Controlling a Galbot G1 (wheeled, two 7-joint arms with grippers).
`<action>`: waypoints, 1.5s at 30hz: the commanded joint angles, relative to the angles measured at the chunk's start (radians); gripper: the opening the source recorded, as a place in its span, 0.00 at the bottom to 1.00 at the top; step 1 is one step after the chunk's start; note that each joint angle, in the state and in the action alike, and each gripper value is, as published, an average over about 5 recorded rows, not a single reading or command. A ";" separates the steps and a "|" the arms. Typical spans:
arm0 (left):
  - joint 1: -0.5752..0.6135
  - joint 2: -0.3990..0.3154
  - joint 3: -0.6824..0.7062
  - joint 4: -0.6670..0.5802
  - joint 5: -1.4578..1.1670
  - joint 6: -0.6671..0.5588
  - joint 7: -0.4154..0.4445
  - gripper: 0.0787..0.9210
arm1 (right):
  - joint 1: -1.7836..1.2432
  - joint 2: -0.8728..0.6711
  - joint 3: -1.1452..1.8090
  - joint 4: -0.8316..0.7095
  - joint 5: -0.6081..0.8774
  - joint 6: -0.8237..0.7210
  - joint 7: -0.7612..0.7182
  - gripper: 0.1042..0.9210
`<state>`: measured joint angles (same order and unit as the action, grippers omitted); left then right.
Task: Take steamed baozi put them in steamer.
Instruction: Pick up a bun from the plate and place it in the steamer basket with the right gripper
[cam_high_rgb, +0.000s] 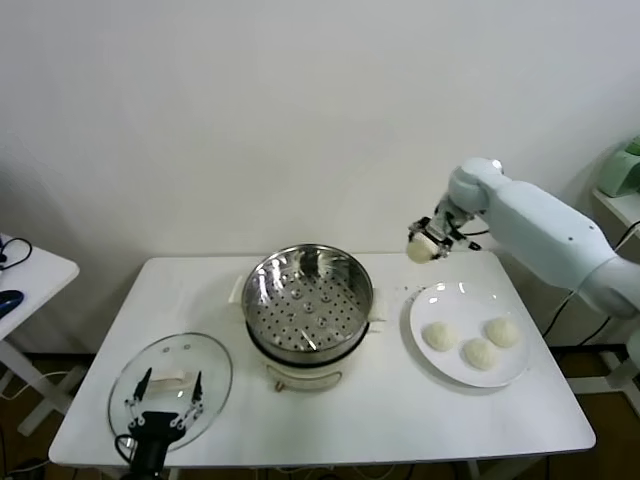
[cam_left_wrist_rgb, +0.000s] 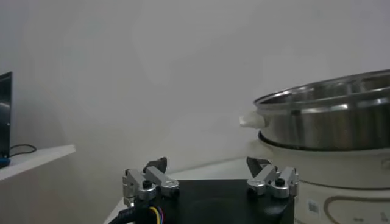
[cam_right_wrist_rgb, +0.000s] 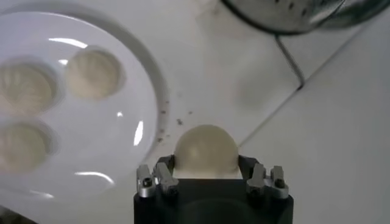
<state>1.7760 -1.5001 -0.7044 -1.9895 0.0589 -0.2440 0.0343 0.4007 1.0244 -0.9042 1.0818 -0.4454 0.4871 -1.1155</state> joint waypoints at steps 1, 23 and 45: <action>0.005 0.001 0.000 -0.002 0.005 -0.002 0.004 0.88 | 0.155 0.066 -0.084 0.170 0.001 0.094 0.001 0.71; 0.049 -0.018 0.011 -0.017 -0.014 -0.018 0.004 0.88 | -0.028 0.365 -0.123 0.079 -0.241 0.140 0.010 0.72; 0.043 -0.020 0.004 -0.006 -0.021 -0.016 0.001 0.88 | -0.131 0.374 -0.093 0.006 -0.347 0.156 0.019 0.72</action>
<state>1.8187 -1.5203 -0.7004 -1.9962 0.0382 -0.2610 0.0347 0.2914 1.3890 -1.0036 1.1009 -0.7543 0.6382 -1.0961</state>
